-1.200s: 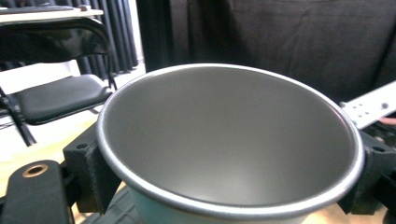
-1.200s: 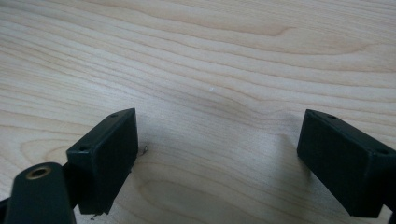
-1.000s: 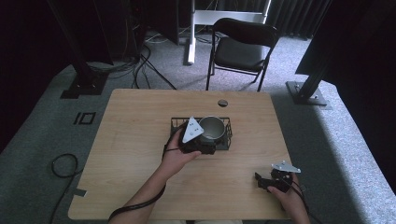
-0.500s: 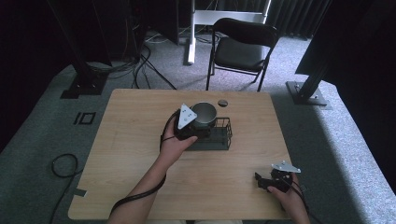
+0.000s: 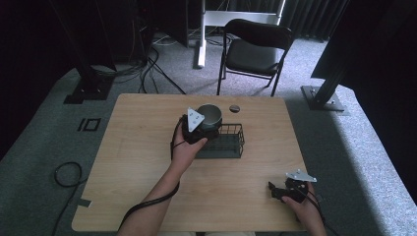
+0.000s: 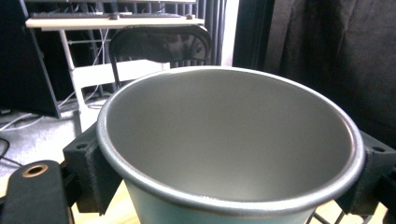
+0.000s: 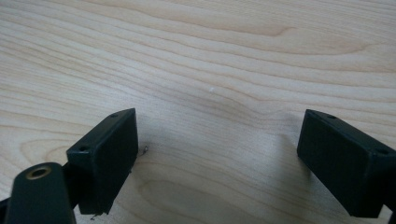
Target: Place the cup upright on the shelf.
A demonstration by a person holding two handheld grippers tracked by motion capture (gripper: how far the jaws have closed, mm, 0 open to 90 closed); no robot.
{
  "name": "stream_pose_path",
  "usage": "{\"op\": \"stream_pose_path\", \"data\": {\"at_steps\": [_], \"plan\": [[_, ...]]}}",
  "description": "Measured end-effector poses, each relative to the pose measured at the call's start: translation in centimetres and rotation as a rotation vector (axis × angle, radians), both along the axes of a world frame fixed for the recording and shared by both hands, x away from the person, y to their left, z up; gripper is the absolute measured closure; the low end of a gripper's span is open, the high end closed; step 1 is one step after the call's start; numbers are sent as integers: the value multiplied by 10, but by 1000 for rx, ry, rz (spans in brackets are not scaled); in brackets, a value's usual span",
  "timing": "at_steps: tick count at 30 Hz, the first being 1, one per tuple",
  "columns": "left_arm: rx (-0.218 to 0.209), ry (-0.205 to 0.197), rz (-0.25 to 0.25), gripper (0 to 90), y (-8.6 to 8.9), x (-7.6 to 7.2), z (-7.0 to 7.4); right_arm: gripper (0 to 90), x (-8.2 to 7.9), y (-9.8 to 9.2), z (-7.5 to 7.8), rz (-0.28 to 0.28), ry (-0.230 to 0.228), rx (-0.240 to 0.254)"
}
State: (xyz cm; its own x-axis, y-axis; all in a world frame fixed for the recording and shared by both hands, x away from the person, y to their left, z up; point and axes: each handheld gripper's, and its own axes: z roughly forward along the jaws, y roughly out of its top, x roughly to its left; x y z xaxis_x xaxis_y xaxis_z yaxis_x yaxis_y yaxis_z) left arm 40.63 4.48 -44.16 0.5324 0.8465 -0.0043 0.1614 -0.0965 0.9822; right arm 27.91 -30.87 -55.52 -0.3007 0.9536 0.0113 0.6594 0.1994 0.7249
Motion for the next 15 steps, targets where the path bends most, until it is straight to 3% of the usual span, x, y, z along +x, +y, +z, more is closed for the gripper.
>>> {"op": "stream_pose_path", "data": {"at_steps": [4,15], "plan": [[7,10,22,132,-1,2,-9,121,0,0,0,-1,0,1],[25,29,23,132,-7,3,-28,121,0,0,0,0,0,0]]}}
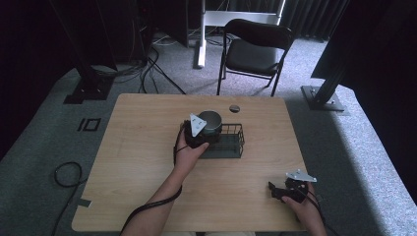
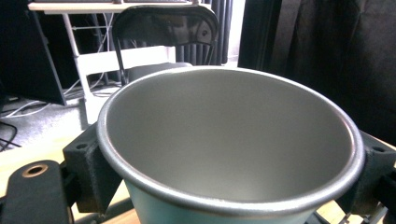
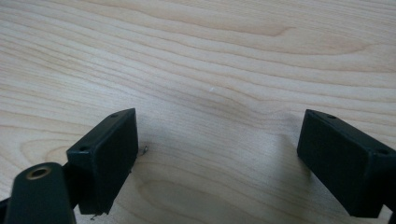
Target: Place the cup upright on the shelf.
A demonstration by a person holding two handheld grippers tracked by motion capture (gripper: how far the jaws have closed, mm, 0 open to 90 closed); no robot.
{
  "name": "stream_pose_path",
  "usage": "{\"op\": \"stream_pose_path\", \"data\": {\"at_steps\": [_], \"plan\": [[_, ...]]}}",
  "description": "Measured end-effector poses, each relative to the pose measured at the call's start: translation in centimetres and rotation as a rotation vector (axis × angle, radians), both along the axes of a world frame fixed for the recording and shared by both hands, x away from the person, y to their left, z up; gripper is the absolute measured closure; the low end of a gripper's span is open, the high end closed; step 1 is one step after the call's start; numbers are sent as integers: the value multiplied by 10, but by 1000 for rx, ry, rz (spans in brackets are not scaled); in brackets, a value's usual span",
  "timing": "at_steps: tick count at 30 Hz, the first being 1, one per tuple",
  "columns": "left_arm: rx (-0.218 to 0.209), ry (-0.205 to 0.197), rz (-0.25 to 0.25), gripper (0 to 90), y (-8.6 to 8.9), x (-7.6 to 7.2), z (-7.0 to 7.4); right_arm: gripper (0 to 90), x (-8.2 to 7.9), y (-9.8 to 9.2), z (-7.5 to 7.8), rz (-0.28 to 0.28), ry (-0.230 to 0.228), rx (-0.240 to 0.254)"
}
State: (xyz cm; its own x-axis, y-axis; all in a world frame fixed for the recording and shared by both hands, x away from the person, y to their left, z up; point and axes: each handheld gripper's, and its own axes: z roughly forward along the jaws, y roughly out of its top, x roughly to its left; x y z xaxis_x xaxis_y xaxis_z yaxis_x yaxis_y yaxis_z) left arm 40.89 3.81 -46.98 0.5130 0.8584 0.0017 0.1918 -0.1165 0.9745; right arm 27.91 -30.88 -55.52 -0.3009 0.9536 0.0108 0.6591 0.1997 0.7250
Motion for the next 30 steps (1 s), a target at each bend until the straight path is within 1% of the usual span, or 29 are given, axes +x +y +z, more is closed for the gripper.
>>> {"op": "stream_pose_path", "data": {"at_steps": [2,4,6,8,10,11,15,17,19,20,24,26,30], "plan": [[-1,-4,3,132,-1,0,-2,121,0,0,0,0,0,0],[-1,4,-2,132,-1,1,-5,121,0,0,0,0,0,0],[13,12,-1,132,-2,2,-7,121,0,0,0,0,0,1],[10,21,0,132,-2,2,-9,121,0,0,0,0,0,0],[24,28,-2,132,-3,2,-11,121,0,0,0,0,0,0],[20,25,0,131,-3,2,-12,121,0,0,0,0,0,0],[32,30,4,131,-4,0,-12,121,0,0,0,0,0,0],[28,46,8,129,-4,-1,-11,121,0,0,0,0,0,0],[33,67,7,122,-4,-2,-10,121,0,0,0,0,0,0],[27,70,4,120,-4,-2,-9,121,0,0,0,0,1,0],[43,82,2,108,-3,-4,-8,121,0,0,0,0,0,0],[40,90,0,108,-1,-5,-7,121,0,0,0,0,1,0],[45,93,-4,108,3,-9,-4,121,0,0,0,0,0,-1]]}}
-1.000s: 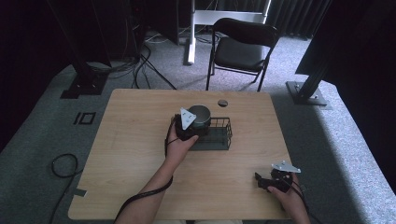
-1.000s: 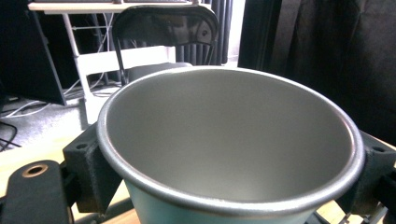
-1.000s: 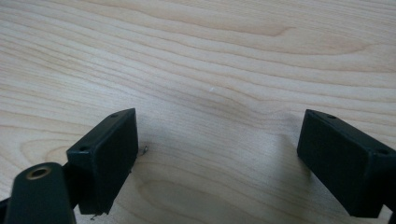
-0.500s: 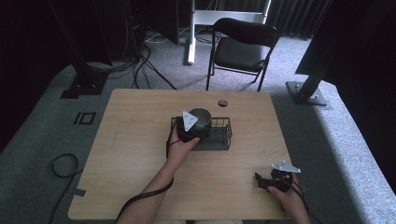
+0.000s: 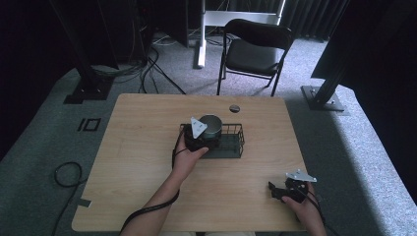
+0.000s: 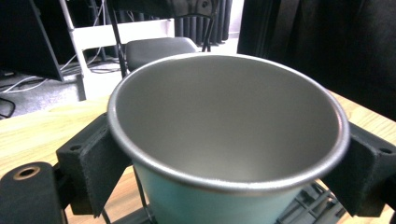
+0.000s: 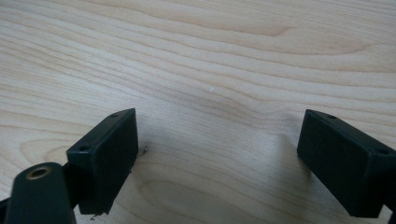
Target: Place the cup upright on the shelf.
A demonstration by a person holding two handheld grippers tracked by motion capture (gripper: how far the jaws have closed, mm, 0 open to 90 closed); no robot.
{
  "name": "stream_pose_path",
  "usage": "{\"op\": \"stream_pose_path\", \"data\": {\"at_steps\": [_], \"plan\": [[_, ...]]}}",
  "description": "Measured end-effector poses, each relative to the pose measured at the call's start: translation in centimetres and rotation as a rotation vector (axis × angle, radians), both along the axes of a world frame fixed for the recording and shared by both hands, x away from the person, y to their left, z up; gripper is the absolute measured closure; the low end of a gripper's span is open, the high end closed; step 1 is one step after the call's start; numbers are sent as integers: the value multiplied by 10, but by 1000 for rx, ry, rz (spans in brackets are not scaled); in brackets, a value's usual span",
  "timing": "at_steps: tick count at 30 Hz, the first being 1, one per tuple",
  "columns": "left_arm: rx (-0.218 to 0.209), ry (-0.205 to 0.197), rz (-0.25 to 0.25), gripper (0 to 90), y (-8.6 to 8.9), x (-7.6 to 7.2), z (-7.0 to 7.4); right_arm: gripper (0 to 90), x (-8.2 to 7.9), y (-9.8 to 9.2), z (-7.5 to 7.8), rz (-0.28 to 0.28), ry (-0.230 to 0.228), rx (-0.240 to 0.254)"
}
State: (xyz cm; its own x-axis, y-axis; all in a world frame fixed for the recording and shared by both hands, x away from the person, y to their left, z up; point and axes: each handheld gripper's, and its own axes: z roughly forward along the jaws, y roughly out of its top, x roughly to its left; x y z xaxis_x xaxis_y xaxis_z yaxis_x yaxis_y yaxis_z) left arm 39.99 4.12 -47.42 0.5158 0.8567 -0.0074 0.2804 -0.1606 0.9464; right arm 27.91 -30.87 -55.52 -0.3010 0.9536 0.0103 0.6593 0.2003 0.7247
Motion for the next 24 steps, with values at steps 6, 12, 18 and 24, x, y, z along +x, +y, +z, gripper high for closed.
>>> {"op": "stream_pose_path", "data": {"at_steps": [6,12,18,24], "plan": [[8,-5,-7,108,6,-6,3,121,0,0,0,0,0,0],[13,5,-23,108,9,-11,4,121,0,0,0,0,0,0],[21,8,-31,108,15,-17,3,121,0,0,0,0,0,0],[17,7,-32,108,22,-21,6,122,0,0,0,0,-1,-1]]}}
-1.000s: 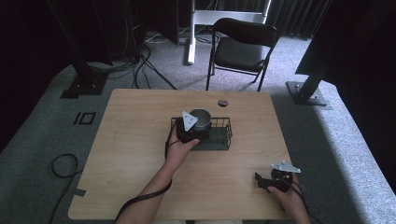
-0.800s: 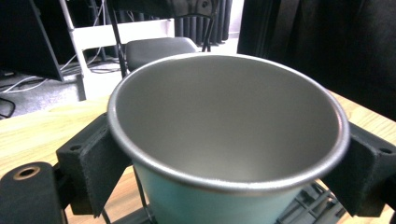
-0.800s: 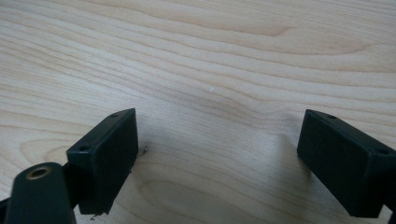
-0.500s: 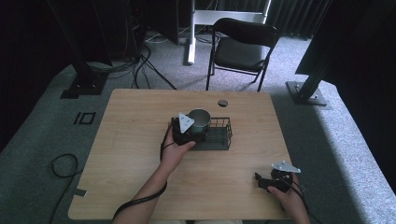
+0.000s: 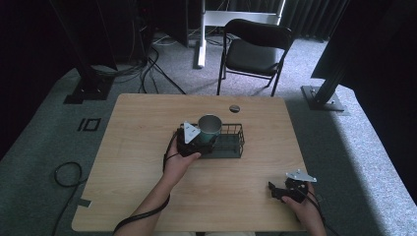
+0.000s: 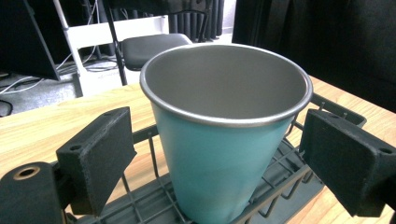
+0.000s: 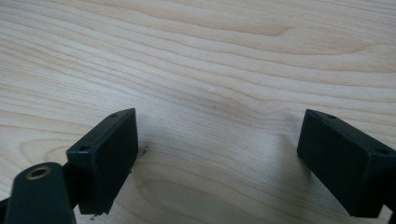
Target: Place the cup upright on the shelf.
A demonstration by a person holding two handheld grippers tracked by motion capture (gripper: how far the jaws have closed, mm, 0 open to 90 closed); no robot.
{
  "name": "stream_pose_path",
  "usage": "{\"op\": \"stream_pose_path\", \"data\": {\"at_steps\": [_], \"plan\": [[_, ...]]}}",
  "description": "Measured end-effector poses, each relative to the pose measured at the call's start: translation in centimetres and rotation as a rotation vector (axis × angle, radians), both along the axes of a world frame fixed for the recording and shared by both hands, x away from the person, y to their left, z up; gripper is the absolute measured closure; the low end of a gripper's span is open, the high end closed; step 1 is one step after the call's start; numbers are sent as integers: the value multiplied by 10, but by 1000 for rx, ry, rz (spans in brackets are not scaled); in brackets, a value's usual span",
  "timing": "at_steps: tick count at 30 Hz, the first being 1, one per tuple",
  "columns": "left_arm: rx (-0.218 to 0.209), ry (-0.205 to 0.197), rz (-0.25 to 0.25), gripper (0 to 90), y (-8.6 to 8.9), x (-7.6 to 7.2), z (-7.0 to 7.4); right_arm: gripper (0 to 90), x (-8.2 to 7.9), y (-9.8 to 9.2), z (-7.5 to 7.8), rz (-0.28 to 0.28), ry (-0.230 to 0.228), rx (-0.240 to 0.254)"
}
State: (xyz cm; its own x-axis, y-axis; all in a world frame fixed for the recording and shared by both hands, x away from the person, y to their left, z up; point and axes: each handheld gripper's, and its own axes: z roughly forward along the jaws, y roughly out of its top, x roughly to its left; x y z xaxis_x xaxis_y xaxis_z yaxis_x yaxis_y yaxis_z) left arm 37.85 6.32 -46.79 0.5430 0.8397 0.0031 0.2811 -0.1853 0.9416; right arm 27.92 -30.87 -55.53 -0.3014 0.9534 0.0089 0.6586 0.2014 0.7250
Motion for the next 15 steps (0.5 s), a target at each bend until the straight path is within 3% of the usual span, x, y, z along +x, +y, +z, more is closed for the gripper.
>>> {"op": "stream_pose_path", "data": {"at_steps": [15], "plan": [[20,-14,-19,108,17,-18,5,121,0,0,0,0,0,0]]}}
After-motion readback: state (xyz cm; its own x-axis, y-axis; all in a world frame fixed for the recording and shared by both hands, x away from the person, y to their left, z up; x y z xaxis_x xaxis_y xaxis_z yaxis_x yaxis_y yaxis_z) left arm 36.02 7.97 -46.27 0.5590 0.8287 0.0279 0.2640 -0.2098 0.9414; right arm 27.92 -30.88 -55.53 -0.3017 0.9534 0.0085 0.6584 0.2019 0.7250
